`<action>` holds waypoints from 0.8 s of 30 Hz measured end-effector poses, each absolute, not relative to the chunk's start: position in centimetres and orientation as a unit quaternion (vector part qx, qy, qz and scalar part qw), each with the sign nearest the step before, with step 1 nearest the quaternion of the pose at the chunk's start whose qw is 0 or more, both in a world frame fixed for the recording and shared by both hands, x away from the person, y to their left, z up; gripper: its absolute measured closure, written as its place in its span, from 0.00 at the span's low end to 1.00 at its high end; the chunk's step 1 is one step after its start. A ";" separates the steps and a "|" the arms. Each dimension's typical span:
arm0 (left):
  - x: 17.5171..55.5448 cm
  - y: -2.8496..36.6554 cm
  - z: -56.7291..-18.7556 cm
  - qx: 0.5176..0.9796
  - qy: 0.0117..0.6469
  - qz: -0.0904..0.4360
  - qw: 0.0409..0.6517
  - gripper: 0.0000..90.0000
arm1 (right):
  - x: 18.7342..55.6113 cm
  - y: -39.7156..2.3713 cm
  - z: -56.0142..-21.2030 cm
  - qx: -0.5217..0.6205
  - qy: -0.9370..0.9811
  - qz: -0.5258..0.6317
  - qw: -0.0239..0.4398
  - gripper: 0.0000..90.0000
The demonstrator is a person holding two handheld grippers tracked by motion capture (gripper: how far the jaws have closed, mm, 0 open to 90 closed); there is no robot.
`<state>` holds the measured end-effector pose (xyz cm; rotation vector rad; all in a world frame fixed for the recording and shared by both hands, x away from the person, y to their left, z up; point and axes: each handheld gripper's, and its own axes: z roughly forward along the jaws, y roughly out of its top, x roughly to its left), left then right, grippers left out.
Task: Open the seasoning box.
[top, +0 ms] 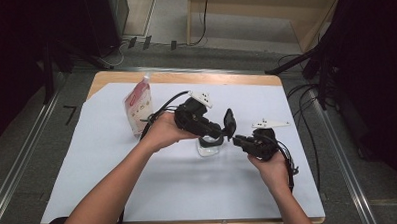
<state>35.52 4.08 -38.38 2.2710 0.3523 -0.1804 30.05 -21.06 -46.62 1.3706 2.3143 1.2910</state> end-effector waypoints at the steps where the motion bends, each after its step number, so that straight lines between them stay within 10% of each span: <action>1: 35.4 4.3 -38.4 0.899 0.140 -0.074 0.407 0.81 | 29.8 -21.1 -46.5 0.459 0.774 0.430 0.076 0.84; 24: 33.6 10.5 -41.1 0.887 0.222 -0.055 0.401 0.58 | 26.2 -17.3 -46.4 0.392 0.802 0.449 0.047 0.59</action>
